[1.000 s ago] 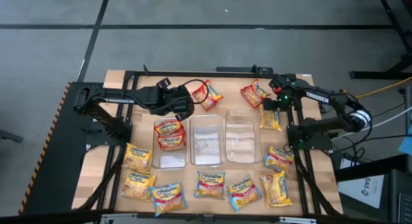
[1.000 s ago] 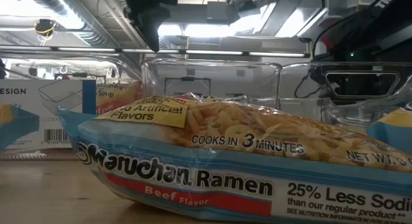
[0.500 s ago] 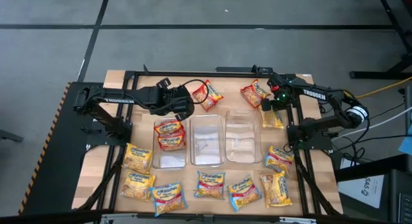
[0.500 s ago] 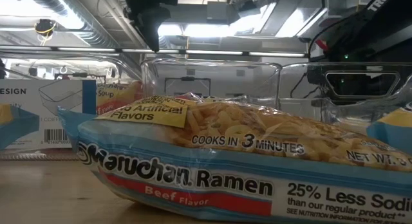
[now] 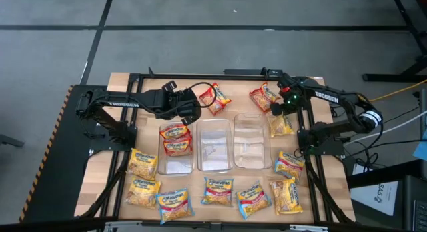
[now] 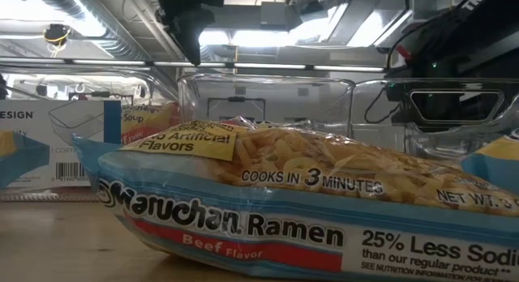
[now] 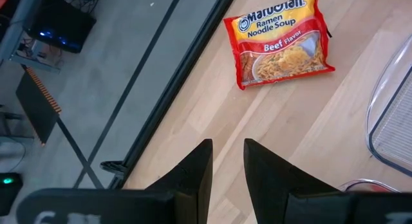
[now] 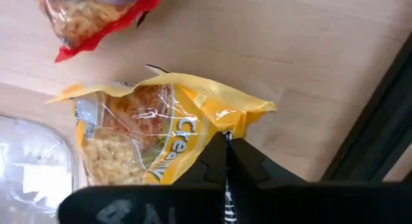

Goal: Sort Maruchan noodles
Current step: Put the yellow noodle pack into the right transparent bin

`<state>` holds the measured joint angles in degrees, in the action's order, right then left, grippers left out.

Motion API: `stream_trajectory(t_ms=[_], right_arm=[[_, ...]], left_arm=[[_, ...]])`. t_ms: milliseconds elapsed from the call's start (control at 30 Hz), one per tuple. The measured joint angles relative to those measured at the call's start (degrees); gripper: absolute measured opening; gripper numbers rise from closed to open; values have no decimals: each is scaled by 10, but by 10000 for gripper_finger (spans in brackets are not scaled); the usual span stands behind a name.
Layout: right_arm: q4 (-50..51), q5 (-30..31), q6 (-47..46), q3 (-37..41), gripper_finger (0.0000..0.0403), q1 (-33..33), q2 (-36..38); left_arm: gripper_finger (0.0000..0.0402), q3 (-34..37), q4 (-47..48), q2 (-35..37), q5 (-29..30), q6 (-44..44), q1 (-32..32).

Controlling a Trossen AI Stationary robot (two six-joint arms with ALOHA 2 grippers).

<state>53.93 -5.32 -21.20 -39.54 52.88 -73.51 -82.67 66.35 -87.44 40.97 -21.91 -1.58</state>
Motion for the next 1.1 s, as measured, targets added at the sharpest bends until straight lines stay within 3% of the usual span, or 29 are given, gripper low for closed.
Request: stream_trajectory(t_ms=[167,633,833,1100], right_arm=[[71,6,28,-61,1,0,3],[296,0,66,-381,0,-11,3],[306,-28,64,-483,0,-79,4],[217,-16,49,-473,0,-245,3]], left_arm=[[82,0,0,0,3,0,0],[82,0,0,0,3,-1,0],[82,0,0,0,3,-1,0],[82,0,9,0,-2,0,0]])
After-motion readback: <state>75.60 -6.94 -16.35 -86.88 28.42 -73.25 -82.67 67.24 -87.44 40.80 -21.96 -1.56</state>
